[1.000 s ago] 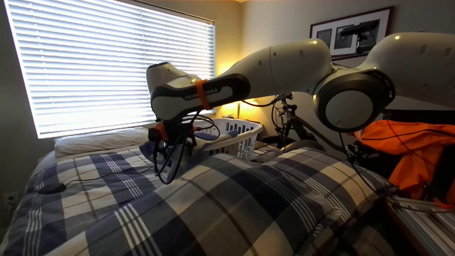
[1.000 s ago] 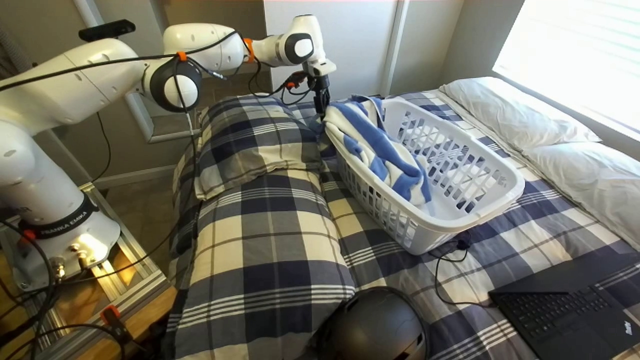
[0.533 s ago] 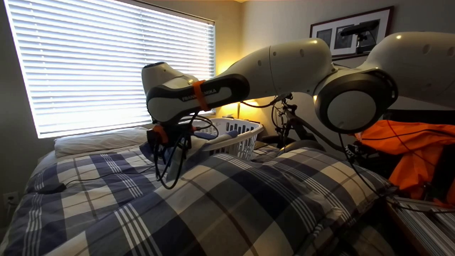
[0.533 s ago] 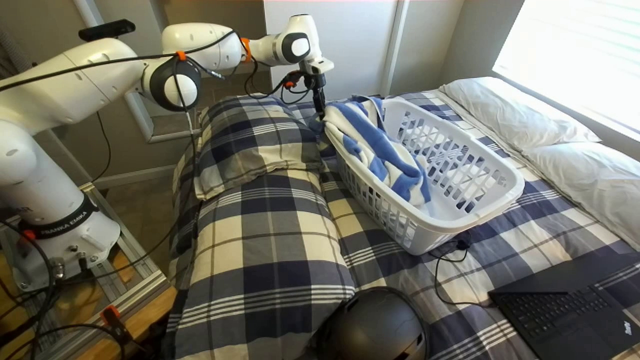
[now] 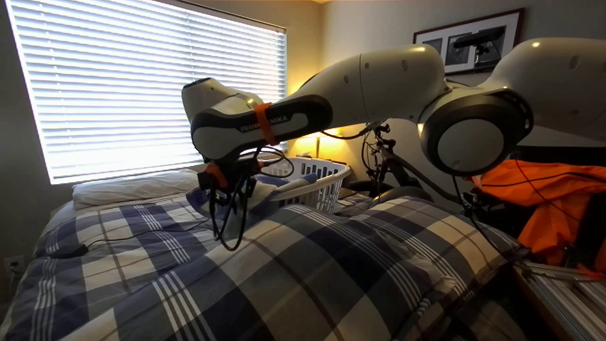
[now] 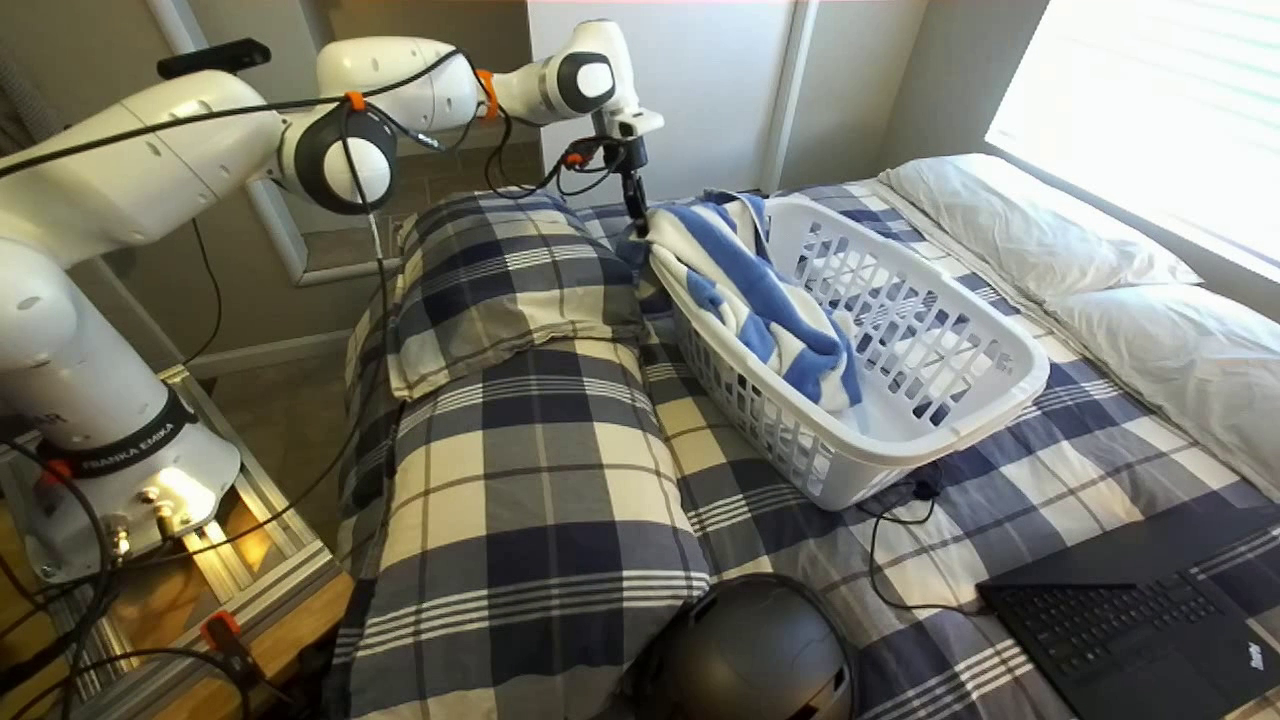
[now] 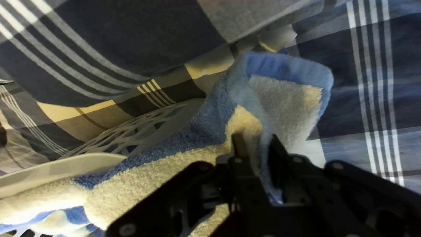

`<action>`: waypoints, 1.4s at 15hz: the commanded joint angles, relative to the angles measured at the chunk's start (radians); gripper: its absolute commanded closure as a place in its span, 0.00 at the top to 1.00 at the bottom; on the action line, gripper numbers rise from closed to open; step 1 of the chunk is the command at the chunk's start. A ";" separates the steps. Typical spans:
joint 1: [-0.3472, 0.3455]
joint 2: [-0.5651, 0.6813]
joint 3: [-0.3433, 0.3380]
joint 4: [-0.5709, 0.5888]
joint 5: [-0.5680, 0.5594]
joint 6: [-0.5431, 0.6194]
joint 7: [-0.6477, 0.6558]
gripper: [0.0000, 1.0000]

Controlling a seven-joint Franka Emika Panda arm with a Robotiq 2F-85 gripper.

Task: Put the blue and white towel into the washing basket

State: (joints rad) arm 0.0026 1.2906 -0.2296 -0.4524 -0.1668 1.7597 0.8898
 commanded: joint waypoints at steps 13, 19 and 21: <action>-0.141 -0.279 -0.096 0.037 -0.040 -0.014 0.211 0.02; -0.313 -0.302 -0.111 0.026 -0.030 -0.025 0.368 0.02; -0.357 -0.292 -0.115 0.019 -0.030 -0.027 0.432 0.02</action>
State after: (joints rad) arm -0.3106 1.0041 -0.3368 -0.4173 -0.1911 1.7462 1.2219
